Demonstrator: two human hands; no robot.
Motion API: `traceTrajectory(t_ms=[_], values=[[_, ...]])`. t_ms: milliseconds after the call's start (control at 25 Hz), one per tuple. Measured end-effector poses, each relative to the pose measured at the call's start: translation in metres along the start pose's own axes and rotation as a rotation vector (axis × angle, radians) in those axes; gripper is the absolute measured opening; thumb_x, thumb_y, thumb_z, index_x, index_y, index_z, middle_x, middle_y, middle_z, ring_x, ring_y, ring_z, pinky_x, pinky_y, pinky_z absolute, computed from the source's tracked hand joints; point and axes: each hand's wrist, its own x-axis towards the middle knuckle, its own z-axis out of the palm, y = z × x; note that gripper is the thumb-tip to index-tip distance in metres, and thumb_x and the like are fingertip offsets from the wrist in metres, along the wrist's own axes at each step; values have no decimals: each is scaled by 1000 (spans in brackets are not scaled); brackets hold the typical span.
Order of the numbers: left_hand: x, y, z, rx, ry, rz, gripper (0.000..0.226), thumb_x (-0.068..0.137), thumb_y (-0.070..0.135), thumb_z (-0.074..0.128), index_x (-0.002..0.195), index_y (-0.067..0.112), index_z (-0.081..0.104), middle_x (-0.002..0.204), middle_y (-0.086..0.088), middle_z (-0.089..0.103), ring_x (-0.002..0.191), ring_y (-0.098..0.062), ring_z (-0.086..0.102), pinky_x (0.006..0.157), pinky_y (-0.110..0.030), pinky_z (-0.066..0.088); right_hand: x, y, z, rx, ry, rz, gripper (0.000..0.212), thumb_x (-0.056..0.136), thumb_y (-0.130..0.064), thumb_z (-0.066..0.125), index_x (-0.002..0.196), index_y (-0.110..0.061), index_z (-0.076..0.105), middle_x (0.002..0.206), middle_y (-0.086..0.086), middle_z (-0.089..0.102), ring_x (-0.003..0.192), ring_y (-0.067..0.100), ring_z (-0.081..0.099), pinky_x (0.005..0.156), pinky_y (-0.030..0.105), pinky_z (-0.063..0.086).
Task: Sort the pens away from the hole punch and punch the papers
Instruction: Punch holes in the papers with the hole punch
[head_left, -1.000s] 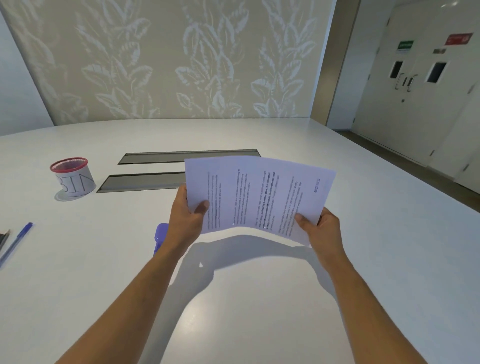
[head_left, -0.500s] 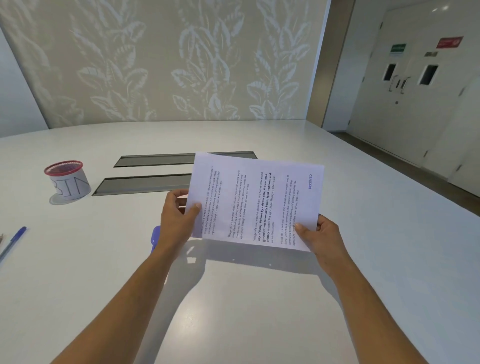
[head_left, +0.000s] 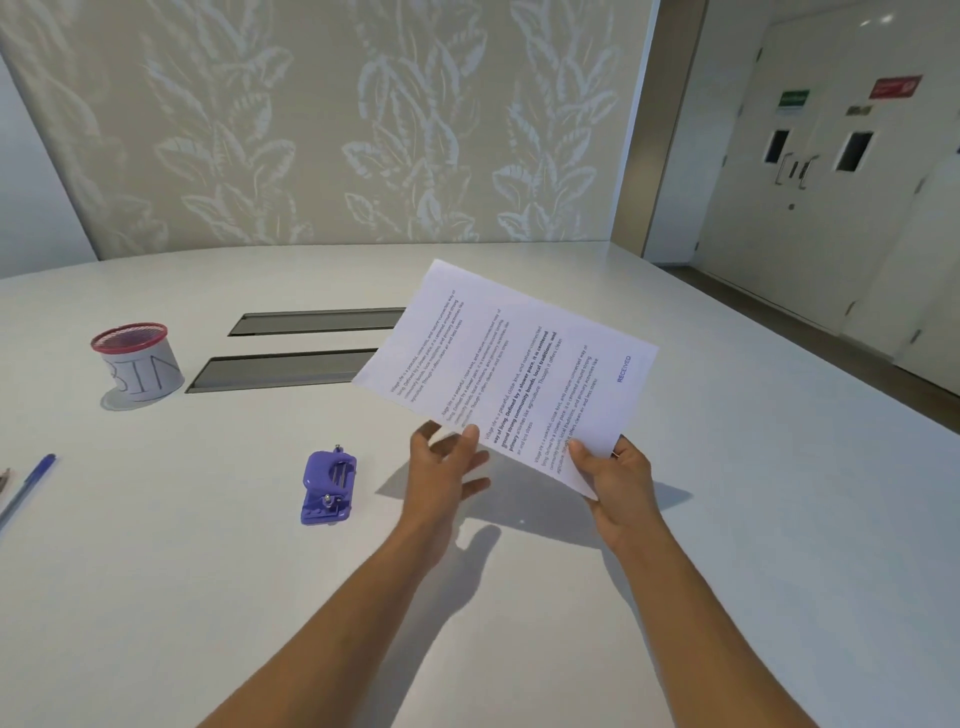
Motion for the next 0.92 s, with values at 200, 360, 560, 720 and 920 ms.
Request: traceTrajectory(t_ms=[200,360,560,720,920], values=[[5,2,10,-12,111,131,43,99,12,51,134,32,40,117,6,65,100,-15,69,74,-35,60,-12,12,10,-60,-65,14,26,88,0,68,105,-19,70,109,2,75,101,23,71,86,42,58],[13,5,0,88,105,143,35,98,8,47,128,26,45,115,3,66,98,-18,69,73,-38,61,-5,-9,-7,17,-50,40,24,90,1,64,110,-12,65,101,4,75,87,22,71,67,34,58],[25,12,-10,253,-20,33,26,98,9,46,119,22,54,111,0,70,92,-22,71,74,-42,61,14,-41,-40,-130,7,11,25,90,-7,66,111,-19,64,89,3,72,72,18,66,61,29,51],[33,16,-10,320,-110,-38,26,98,5,45,118,20,54,109,2,70,92,-21,70,70,-38,58,19,-39,-56,-347,-62,45,23,88,-5,68,107,-19,69,100,8,72,82,21,68,71,33,52],[49,9,-6,317,30,-107,19,95,12,56,114,11,52,104,-9,71,86,-26,72,70,-40,60,22,-24,-58,-379,26,2,23,87,2,68,105,-12,70,91,5,69,81,20,68,66,30,53]])
